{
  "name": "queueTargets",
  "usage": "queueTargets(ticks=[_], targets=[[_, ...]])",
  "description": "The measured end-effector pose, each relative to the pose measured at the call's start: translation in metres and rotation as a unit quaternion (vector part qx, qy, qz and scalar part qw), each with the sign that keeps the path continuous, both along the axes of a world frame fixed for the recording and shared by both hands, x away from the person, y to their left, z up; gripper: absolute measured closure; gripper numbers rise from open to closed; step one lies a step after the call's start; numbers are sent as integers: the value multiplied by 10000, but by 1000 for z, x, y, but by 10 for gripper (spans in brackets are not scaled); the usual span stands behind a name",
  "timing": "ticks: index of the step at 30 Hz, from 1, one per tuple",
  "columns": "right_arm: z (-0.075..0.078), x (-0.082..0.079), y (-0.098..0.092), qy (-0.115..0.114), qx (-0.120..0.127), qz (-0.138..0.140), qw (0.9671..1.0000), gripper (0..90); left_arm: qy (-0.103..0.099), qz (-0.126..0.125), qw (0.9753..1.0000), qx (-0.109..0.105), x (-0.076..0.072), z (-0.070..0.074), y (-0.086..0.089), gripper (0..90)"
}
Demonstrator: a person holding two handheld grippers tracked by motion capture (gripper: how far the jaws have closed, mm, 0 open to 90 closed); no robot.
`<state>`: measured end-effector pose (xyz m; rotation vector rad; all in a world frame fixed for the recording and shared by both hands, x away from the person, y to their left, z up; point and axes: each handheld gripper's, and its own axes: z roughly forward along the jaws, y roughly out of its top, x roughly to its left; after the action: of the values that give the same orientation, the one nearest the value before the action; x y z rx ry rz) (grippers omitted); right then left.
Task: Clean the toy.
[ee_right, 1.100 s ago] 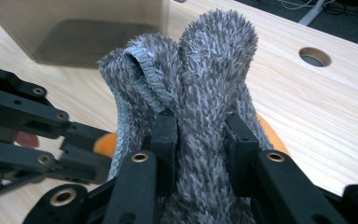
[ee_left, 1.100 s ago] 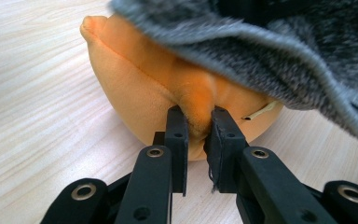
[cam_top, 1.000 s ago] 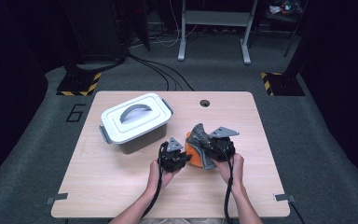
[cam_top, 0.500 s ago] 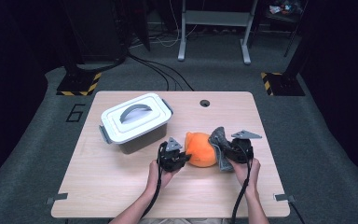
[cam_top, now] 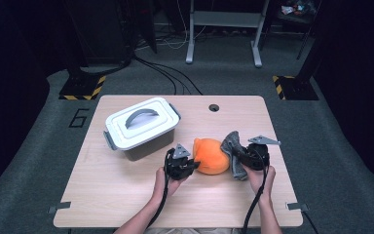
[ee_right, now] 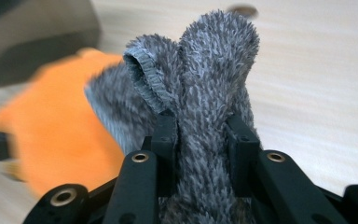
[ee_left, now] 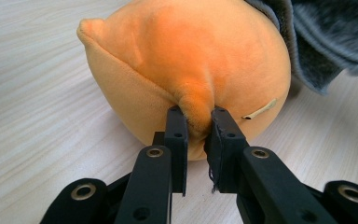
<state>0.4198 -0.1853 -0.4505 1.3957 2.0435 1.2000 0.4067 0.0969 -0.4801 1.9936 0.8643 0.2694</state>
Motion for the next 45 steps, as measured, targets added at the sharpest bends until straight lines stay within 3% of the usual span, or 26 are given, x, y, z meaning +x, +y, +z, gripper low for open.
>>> queueTargets(ticks=[4,8,13,18,24,32,40,45], targets=[[17,-5,20,-231,-75,293,9993,691,-16,17,10000,23,0,1,-1,790],[25,-8,48,-314,-218,627,9973,691,-7,31,10000,35,0,1,-1,790],[26,-9,78,-332,-453,1008,9933,691,15,35,10000,69,0,1,-1,790],[21,-6,92,-262,-629,1099,9916,693,73,91,9999,63,1,0,0,790],[20,-8,82,-291,-642,1023,9923,695,94,110,9999,52,1,-1,-1,792],[15,-12,55,-307,-563,731,9953,696,98,88,9999,60,2,-1,0,793],[-2,-8,18,-33,-283,282,9992,695,80,87,9999,38,2,-1,-1,792],[-14,-2,3,132,-116,127,9998,694,71,71,9999,49,2,-1,0,791]])
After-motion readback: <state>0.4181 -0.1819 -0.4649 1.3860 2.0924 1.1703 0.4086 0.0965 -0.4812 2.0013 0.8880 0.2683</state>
